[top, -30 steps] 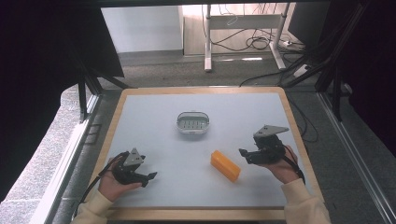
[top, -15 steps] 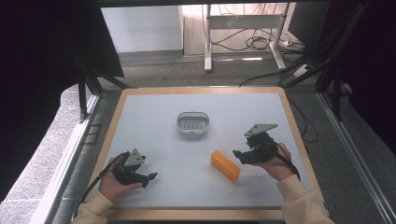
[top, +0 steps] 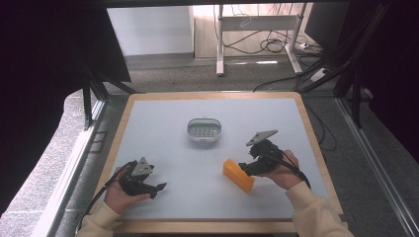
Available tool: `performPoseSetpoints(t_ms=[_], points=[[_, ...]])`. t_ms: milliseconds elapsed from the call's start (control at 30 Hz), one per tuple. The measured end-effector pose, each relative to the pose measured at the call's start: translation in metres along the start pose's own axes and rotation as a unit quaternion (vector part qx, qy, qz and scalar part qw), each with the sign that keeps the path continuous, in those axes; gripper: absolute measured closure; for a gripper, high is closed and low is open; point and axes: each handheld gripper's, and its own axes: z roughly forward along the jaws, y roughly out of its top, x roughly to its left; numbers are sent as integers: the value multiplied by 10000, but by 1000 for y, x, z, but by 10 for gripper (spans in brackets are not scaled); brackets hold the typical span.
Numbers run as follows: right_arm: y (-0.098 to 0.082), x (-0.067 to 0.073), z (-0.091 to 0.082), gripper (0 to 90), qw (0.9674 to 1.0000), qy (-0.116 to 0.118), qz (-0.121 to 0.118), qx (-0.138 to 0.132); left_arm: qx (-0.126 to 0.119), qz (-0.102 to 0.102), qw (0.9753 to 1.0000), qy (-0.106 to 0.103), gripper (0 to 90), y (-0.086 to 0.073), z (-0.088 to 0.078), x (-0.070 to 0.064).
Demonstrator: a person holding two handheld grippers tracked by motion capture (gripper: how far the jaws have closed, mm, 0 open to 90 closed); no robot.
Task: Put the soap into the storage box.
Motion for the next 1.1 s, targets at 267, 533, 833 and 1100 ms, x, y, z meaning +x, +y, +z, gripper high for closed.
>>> performPoseSetpoints(t_ms=[267, 533, 833, 1100], points=[[4, 8, 12, 285, 9994, 131, -121, 293, 9, 12, 10000, -4, 208, 0, 0, 0], [5, 12, 16, 293, 9989, 240, -110, 387, -3, 12, 10000, 1, 208, 0, 0, 0], [4, 22, 25, 294, 9972, 357, -190, 634, -9, 10, 10000, -4, 208, 0, -1, 0], [3, 27, 33, 321, 9950, 436, -166, 882, 12, 21, 10000, -17, 207, 0, 0, 0]])
